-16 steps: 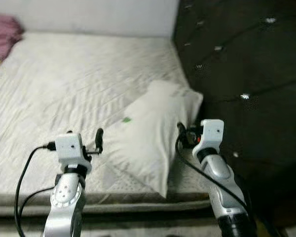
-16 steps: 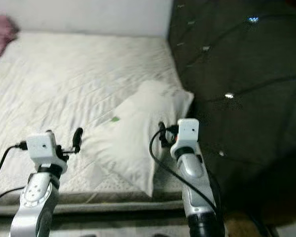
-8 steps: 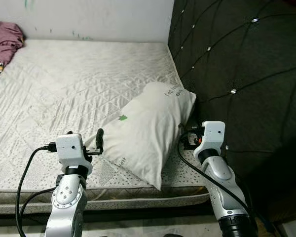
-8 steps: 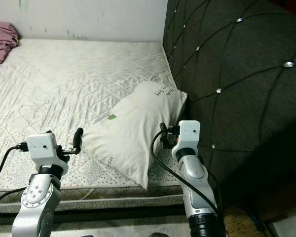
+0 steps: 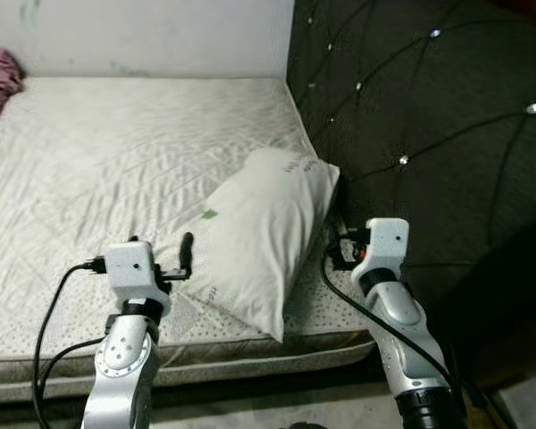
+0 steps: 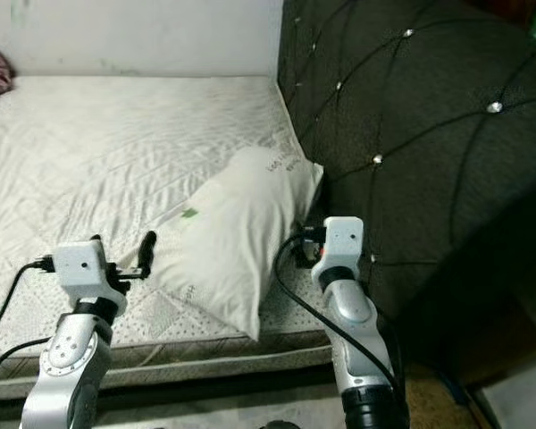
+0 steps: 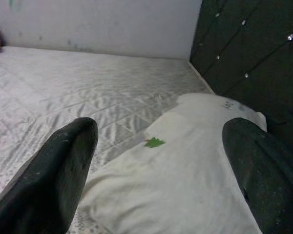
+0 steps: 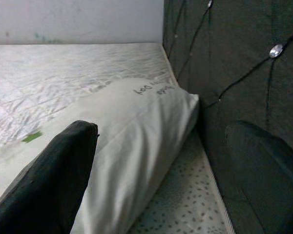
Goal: Clean up the room
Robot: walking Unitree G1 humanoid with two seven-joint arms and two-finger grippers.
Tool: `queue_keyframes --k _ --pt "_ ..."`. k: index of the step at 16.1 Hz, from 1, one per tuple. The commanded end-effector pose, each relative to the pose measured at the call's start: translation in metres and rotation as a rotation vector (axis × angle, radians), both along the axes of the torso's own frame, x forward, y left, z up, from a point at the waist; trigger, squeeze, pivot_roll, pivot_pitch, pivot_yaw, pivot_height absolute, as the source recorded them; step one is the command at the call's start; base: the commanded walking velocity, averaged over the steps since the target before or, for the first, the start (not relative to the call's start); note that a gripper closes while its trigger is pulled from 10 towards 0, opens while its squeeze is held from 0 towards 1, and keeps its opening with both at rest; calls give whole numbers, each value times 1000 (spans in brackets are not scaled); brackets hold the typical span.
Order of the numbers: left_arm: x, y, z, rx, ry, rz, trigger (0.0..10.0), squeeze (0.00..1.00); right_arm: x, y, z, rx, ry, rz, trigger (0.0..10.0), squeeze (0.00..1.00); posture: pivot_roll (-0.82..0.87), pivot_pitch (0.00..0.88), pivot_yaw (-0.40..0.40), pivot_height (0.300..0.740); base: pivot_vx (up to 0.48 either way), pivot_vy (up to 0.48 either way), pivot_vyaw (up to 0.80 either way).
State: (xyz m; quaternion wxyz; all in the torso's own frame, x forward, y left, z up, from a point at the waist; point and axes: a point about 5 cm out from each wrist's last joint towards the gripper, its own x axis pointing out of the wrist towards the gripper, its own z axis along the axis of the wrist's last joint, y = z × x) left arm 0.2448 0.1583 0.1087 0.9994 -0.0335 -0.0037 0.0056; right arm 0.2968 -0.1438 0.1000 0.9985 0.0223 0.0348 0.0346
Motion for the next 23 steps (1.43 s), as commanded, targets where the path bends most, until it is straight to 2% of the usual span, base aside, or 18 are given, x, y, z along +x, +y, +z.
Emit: queue_keyframes --k 1,4,17,23 --pt "-1 1 3 -3 -15 -6 10000 0 1 -2 2 4 -6 -9 10000 0 -3 79 -20 740 251 0 0" --pt "-1 1 3 -7 -12 -9 10000 0 1 -2 2 3 -7 -10 10000 0 -4 78 -20 740 0 0 0" --pt "1 0 3 -4 -12 -14 10000 0 4 -4 2 1 -4 -20 10000 0 -5 83 -25 740 288 0 0" --pt "2 2 1 5 7 -3 10000 0 6 -3 4 7 -13 -25 10000 0 -5 84 -15 740 0 0 -267"
